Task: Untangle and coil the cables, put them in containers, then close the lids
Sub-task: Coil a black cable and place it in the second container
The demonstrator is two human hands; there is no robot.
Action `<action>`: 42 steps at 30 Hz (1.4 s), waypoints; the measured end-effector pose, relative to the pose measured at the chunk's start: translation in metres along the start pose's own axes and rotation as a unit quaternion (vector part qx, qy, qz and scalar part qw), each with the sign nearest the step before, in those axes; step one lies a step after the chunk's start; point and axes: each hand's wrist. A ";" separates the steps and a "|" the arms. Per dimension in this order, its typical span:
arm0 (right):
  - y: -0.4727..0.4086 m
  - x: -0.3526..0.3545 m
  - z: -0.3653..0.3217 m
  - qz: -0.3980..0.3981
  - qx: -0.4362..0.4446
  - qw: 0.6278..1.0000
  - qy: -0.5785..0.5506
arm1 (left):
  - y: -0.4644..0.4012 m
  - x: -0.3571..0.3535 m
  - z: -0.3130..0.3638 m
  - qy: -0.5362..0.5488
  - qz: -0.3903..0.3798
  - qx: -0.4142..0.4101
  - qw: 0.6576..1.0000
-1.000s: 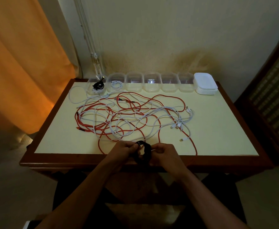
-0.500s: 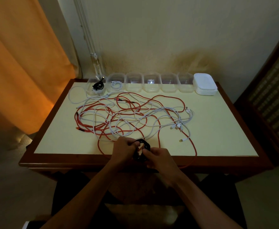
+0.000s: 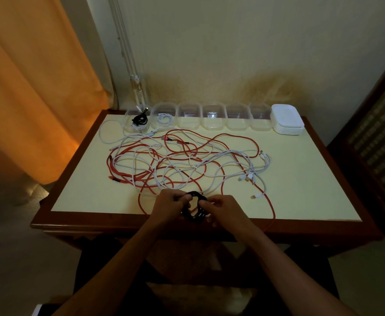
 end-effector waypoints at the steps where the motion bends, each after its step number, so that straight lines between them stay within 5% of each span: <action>1: -0.003 -0.001 -0.001 0.007 0.003 1.000 0.001 | -0.001 0.000 -0.001 0.008 -0.001 0.003 1.000; 9: -0.032 -0.017 -0.016 0.083 0.057 0.991 0.088 | -0.015 0.014 0.001 0.044 0.006 0.008 0.999; 20: -0.115 -0.010 -0.078 0.083 0.141 0.971 0.176 | -0.082 0.067 0.012 0.115 0.013 0.050 0.992; 24: -0.168 0.001 -0.105 0.079 0.165 0.964 0.195 | -0.132 0.100 -0.007 -0.004 0.089 0.005 0.996; 28: -0.222 0.007 -0.133 0.074 0.177 0.954 0.229 | -0.175 0.131 -0.045 -0.247 0.190 -0.030 0.950; 33: -0.288 0.002 -0.159 0.096 0.183 0.953 0.222 | -0.204 0.141 -0.076 -0.385 0.110 0.032 0.916; 42: -0.393 -0.022 -0.164 0.143 0.075 0.983 0.090 | -0.252 0.156 -0.096 -0.384 0.059 0.079 0.918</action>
Point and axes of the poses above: each hand's wrist, its own y-axis away from the middle knuckle, its own x-axis out of the back of the hand, z = x × y, and after that the axes turned 1 degree about z, right-handed
